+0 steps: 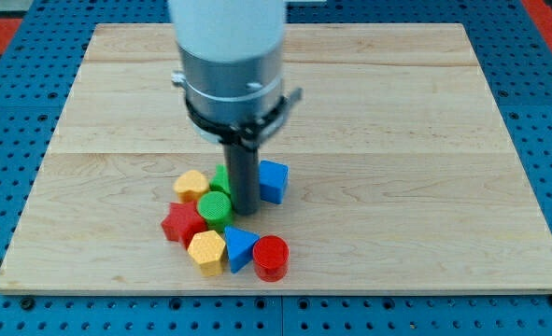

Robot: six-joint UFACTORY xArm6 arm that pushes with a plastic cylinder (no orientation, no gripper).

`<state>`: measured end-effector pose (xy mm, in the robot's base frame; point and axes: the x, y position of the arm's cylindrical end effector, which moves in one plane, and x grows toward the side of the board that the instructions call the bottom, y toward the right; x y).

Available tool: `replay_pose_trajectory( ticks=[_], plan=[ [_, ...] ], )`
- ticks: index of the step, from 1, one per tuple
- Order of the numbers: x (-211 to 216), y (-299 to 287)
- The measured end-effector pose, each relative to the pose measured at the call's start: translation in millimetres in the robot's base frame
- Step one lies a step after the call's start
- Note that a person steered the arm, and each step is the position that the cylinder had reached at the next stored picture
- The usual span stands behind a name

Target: Slide the blue cube towards the center of the board

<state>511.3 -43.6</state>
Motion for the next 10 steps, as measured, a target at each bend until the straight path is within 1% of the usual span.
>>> replay_pose_trajectory(
  ticks=[1, 2, 3, 4, 5, 6, 7, 8, 9, 10],
  plan=[
    [-34, 15],
    [-55, 43],
    [-47, 67],
    [-46, 61],
    [-8, 45],
    [14, 68],
    [-15, 113],
    [-70, 112],
    [-127, 70],
    [-127, 76]
  ],
)
